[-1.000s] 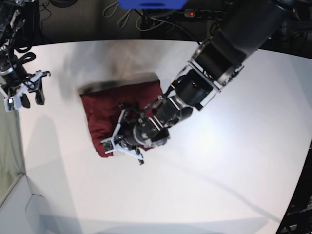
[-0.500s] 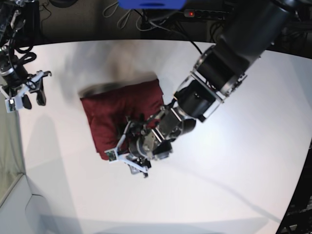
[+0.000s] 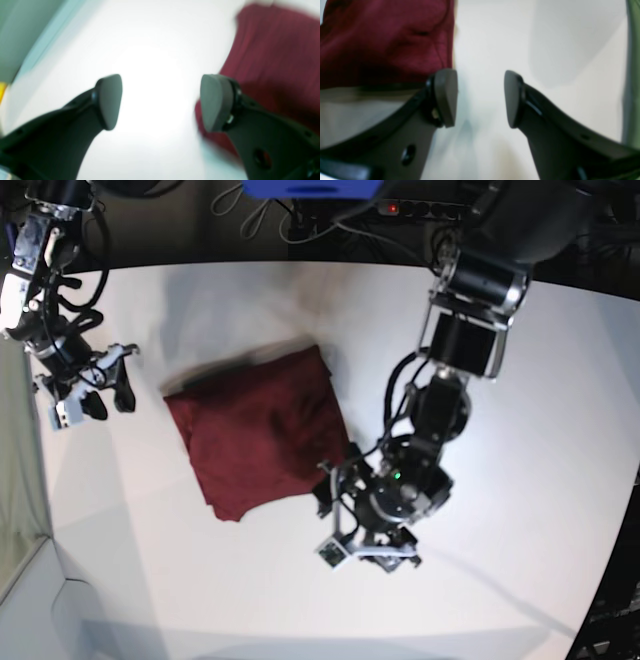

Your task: Layout the t-shirt on the table in an organized manner, then fold the t-shirt properly

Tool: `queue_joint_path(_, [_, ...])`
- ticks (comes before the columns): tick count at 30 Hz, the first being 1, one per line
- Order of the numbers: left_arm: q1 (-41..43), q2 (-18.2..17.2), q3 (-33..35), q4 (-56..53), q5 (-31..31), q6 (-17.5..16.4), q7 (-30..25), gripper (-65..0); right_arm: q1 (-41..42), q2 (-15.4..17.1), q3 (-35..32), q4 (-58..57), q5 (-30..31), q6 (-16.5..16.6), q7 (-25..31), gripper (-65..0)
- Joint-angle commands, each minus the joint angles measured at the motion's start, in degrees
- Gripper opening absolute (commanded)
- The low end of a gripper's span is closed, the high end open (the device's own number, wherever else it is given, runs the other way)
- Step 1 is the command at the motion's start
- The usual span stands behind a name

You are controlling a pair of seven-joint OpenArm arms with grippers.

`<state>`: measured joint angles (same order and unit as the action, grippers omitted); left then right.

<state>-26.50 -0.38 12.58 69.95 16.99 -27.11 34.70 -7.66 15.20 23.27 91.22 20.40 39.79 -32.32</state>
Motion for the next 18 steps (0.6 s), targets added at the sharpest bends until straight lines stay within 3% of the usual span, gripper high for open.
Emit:
queue_joint_path(1, [0.26, -0.54, -0.05, 4.90, -0.60, 0.34, 0.51, -17.9, 1.99, 0.93, -0.45, -0.27, 1.18, 0.21, 1.59, -34.4])
queue_joint_path(6, [14.59, -5.38, -3.13, 22.49, -0.60, 0.34, 10.44, -17.9, 7.18, 1.11, -3.44, -6.34, 1.18, 0.21, 1.59, -34.4])
queue_joint_path(11, [26.02, -5.90, -14.47, 31.37, -0.60, 0.34, 11.06, -17.9, 8.23, 1.11, -8.28, -10.30, 1.18, 0.21, 2.29, -34.4])
queue_joint_path(18, [34.02, -5.90, -29.50, 37.70, -0.69, 0.26, 11.06, -17.9, 7.97, 0.93, -14.87, -10.30, 1.27, 0.21, 2.29, -34.4])
